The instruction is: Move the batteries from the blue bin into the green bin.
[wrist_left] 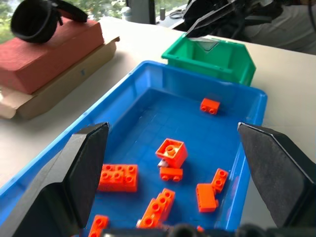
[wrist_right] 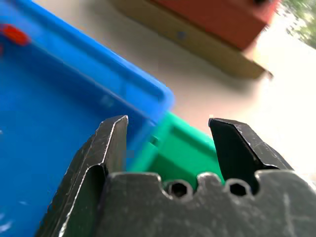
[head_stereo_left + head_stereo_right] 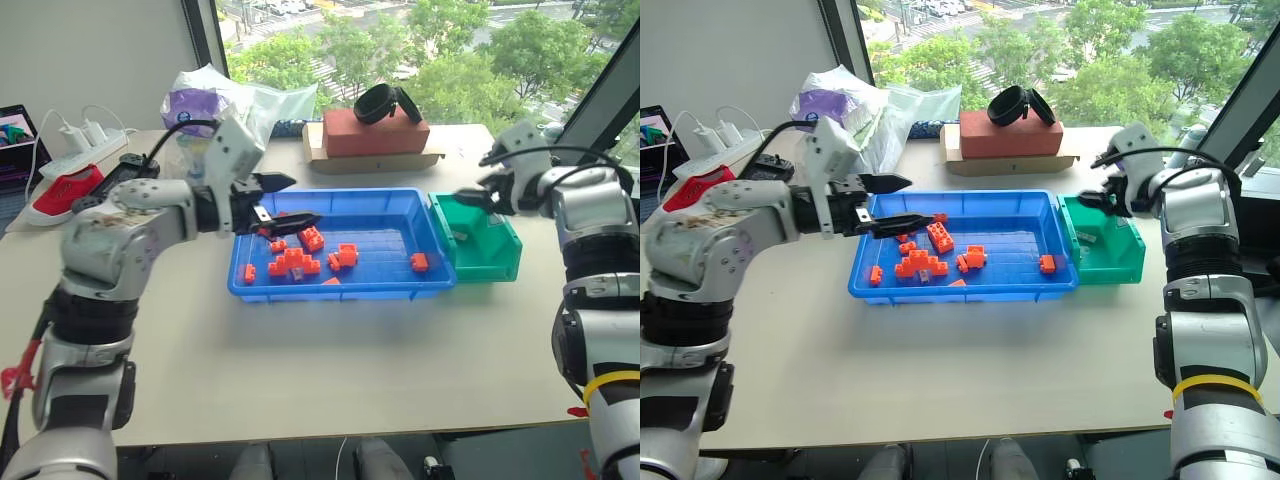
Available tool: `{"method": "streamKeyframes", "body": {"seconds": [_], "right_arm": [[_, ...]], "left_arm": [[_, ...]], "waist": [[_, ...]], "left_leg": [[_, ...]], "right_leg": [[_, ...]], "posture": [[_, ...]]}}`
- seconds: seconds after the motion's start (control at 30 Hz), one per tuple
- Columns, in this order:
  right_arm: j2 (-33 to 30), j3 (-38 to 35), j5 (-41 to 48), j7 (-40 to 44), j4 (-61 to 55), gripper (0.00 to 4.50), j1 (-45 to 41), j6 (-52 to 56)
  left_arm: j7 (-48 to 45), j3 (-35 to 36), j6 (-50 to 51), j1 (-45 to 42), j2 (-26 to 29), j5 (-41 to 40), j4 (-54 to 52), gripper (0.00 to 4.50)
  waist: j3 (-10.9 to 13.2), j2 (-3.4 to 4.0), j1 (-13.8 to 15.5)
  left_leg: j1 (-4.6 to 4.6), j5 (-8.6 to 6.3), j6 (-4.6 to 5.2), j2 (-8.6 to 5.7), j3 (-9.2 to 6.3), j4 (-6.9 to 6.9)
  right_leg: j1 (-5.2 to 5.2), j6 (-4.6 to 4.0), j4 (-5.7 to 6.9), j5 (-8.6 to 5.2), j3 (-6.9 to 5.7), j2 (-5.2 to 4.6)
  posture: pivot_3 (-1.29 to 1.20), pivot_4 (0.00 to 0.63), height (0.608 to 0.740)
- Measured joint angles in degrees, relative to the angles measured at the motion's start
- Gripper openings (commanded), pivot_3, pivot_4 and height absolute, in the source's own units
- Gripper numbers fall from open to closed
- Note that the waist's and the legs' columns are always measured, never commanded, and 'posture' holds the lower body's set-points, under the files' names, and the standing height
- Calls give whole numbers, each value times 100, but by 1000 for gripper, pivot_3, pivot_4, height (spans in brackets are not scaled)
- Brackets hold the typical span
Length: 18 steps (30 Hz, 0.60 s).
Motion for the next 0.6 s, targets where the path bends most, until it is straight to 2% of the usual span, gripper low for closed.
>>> {"method": "streamKeyframes", "body": {"seconds": [0.1, 0.3, 0.6], "right_arm": [[224, 412, 247, 487, -820, 3116, 303, 207], [613, 1131, 289, 882, -1008, 3116, 645, 218], [1411, 1439, 0, 649, 674, 3116, 411, -722]], "left_arm": [[-60, 259, 84, 508, 373, -24, -131, 4500], [-83, 711, 323, 977, 648, -297, -677, 4500], [279, 1065, 710, 1162, 727, -646, -1208, 4500]], "waist": [[0, 0, 18], [1, -2, 147], [2, -4, 155]], "left_leg": [[-3, 0, 0, 1, -2, 2], [-14, -1, 1, 1, -2, 12], [-11, -1, 1, 2, -2, 10]], "right_leg": [[0, 0, 2, 0, -2, 0], [-1, 0, -2, 0, -5, -2], [-3, 0, -1, 0, -6, -1]], "posture": [[0, 150, 740], [0, 150, 740], [0, 150, 740]]}}
